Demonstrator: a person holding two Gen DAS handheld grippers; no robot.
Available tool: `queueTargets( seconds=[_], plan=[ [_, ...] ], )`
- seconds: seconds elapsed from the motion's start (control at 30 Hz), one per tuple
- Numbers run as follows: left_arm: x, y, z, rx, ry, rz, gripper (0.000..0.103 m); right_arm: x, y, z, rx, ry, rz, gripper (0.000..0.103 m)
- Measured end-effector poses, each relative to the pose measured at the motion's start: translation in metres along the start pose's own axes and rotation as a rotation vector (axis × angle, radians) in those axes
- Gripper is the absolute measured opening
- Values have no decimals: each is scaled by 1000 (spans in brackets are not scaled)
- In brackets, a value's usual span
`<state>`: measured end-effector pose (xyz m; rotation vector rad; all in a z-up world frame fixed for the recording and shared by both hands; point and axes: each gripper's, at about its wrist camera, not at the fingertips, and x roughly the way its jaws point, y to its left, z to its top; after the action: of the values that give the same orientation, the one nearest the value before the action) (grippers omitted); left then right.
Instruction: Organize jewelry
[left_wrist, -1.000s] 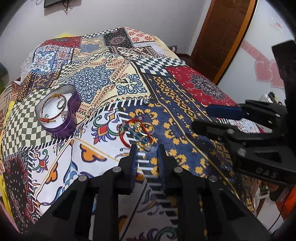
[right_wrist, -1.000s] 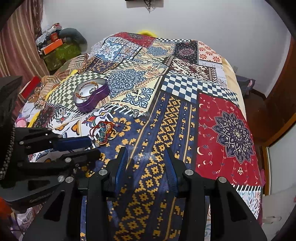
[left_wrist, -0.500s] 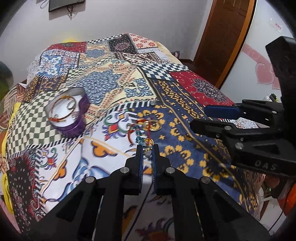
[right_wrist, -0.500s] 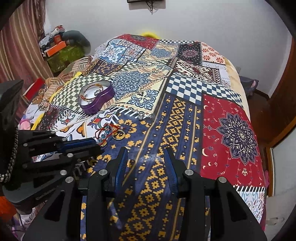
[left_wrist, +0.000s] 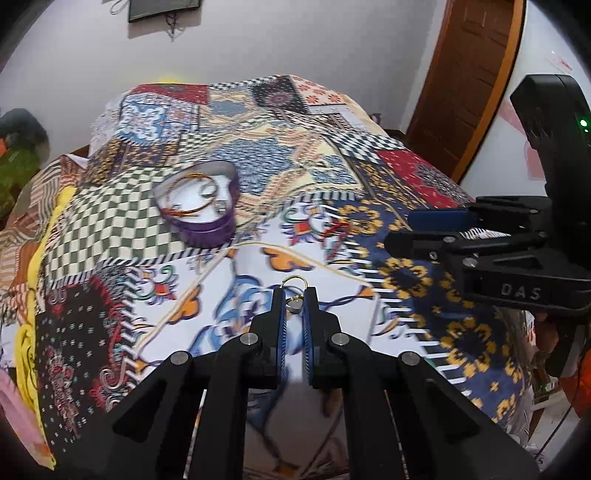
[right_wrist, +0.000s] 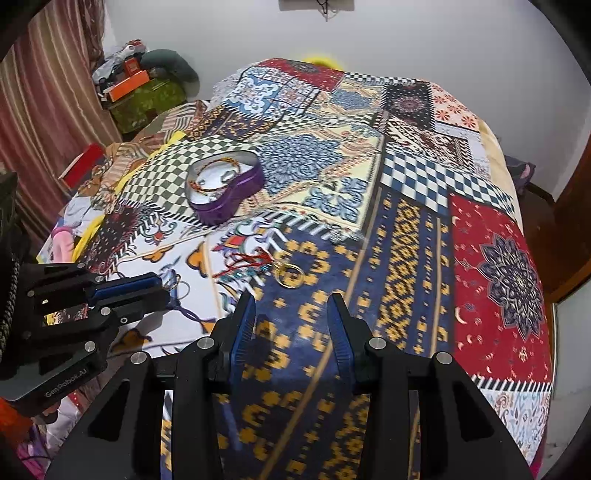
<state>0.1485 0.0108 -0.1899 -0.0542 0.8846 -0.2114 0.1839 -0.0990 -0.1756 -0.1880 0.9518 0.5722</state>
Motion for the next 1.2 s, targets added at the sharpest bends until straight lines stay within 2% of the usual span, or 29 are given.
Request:
queueTargets(
  seconds=[0.2, 0.37, 0.5, 0.7, 0.73, 0.87, 1.2],
  plan=[
    [-8, 21, -2, -39, -30, 23, 7, 11, 20, 6, -14, 43, 77, 37],
    [-11, 33, -3, -59, -43, 28, 7, 29, 31, 15, -11, 94, 79, 37],
    [-15, 39, -4, -72, -56, 29, 7, 43, 29, 24, 20, 125, 41, 37],
    [-16, 45, -6, -76, -63, 43, 7, 49, 28, 26, 13, 127, 23, 37],
    [-16, 46, -7, -77, -63, 44, 7, 49, 30, 26, 4, 124, 16, 35],
    [-17, 46, -8, -83, -65, 42, 7, 50, 32, 27, -24, 116, 3, 9],
    [-29, 47, -1, -91, -93, 51, 7, 29, 36, 29, -26, 53, 13, 7]
  ],
)
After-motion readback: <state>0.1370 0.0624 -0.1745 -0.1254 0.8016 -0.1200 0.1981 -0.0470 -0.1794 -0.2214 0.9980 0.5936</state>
